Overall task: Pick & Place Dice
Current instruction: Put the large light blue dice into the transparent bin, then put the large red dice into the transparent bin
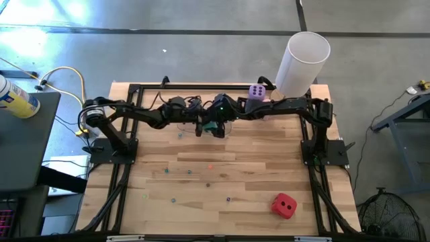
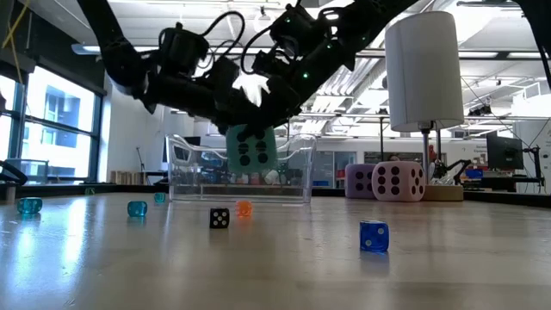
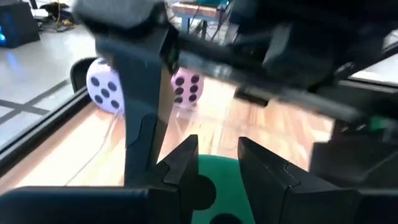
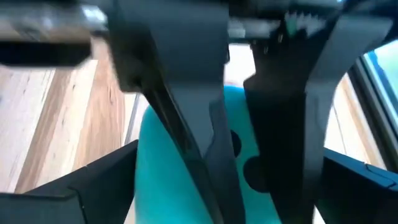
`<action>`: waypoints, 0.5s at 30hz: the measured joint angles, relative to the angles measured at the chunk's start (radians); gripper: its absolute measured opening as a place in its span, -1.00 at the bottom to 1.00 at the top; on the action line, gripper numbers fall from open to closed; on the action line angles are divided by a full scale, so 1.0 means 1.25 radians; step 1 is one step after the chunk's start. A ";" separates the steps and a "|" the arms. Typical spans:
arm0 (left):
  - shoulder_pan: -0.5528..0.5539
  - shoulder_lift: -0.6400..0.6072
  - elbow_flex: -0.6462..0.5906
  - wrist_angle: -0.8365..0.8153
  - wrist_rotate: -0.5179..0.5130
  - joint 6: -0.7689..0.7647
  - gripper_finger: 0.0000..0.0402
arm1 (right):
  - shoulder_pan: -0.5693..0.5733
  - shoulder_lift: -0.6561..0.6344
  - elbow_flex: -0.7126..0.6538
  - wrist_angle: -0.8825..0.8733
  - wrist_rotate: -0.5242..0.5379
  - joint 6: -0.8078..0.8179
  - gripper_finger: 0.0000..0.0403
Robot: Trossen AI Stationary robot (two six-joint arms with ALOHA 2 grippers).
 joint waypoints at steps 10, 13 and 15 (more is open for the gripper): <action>0.016 0.009 -0.005 -0.041 -0.013 -0.002 -0.45 | 0.006 -0.018 0.002 -0.005 0.033 -0.003 0.94; 0.018 0.008 -0.005 -0.032 -0.010 -0.003 -0.45 | 0.014 -0.032 0.003 -0.008 0.047 -0.003 0.94; 0.018 0.009 -0.005 -0.026 -0.009 -0.013 -0.45 | 0.021 -0.041 0.002 -0.020 0.068 -0.007 0.94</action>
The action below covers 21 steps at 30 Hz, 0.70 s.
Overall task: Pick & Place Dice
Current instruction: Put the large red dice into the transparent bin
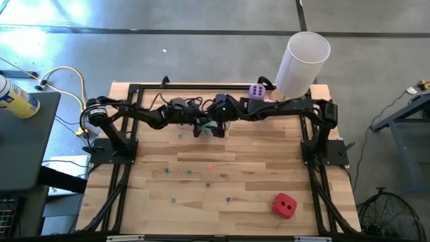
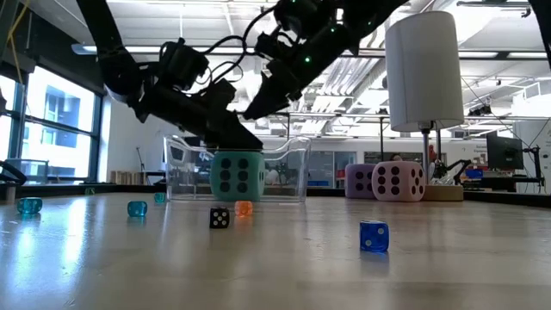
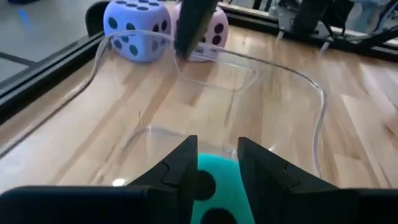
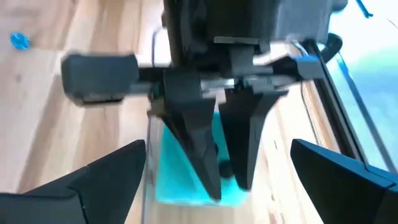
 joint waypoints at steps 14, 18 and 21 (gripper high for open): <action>-0.002 -0.169 0.002 -0.078 0.071 -0.010 -0.45 | 0.075 -0.136 0.000 -0.181 0.141 0.057 0.95; -0.005 -0.228 0.002 -0.159 0.073 -0.006 -0.45 | 0.112 -0.180 0.000 -0.292 0.141 0.121 0.95; -0.010 -0.263 0.002 -0.209 0.086 -0.007 -0.45 | 0.141 -0.215 -0.001 -0.400 0.145 0.160 0.95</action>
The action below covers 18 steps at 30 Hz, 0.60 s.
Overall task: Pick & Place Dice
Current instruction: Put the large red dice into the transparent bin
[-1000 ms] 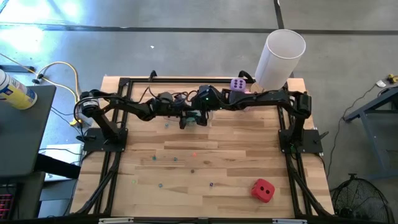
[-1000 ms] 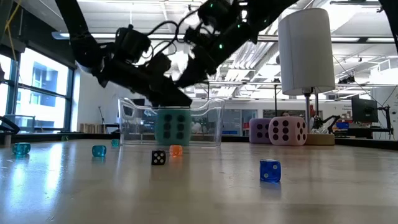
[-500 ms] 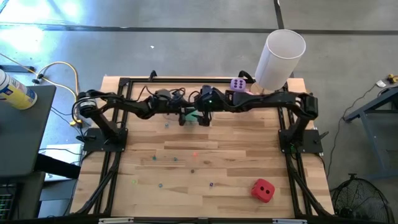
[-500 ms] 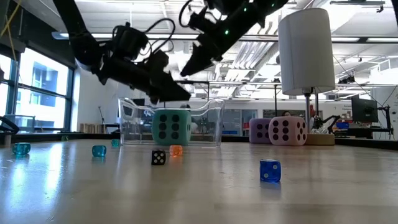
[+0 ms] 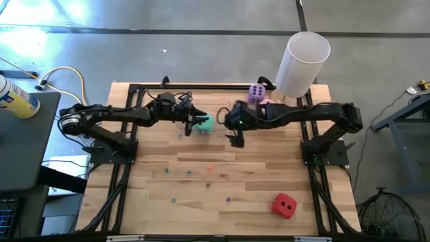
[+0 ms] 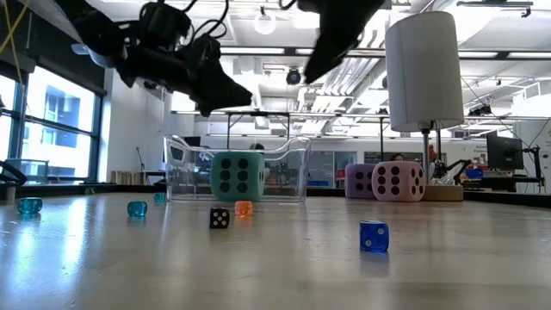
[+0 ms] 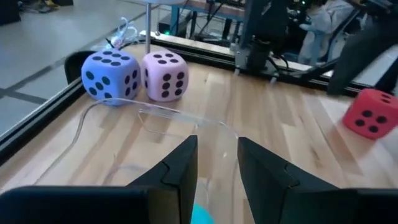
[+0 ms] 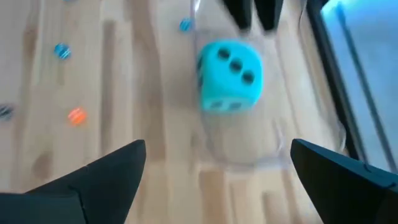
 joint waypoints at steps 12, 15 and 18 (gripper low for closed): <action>-0.066 -0.046 0.000 -0.111 0.024 -0.001 -0.45 | 0.123 -0.272 -0.279 -0.028 0.151 0.300 0.95; -0.085 -0.046 0.000 -0.116 0.023 -0.002 -0.45 | 0.159 -0.333 -0.373 0.010 0.188 0.385 0.95; -0.104 -0.046 0.000 -0.116 0.023 -0.002 -0.45 | 0.189 -0.375 -0.451 0.043 0.199 0.439 0.95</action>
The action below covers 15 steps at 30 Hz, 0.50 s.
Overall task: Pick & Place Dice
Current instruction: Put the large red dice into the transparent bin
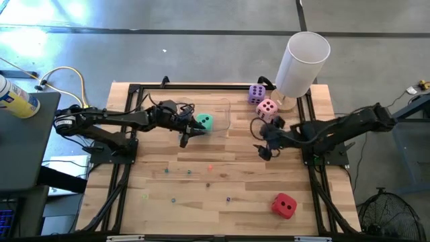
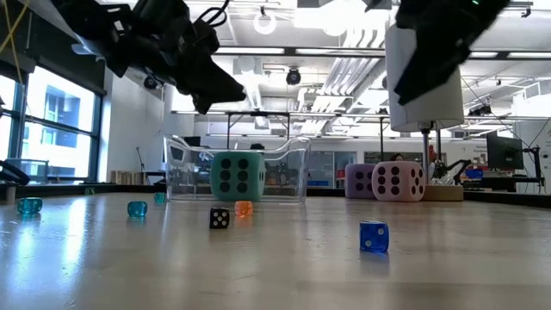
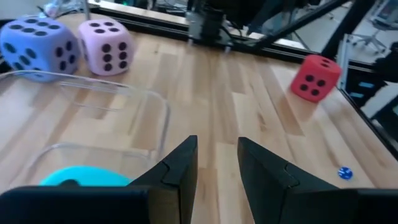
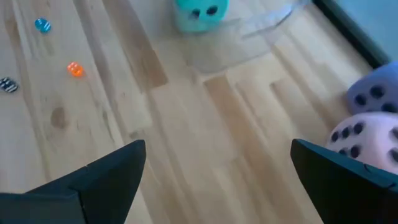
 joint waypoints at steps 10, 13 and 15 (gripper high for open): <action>-0.063 0.000 0.000 0.001 0.000 -0.032 -0.45 | 0.162 -0.029 -0.048 0.058 0.079 -0.024 0.95; -0.081 0.000 0.000 0.002 0.000 -0.033 -0.45 | 0.208 -0.024 -0.048 0.063 0.079 -0.024 0.95; -0.093 0.000 0.000 0.002 0.000 -0.034 -0.45 | 0.238 -0.019 -0.048 0.063 0.085 -0.026 0.95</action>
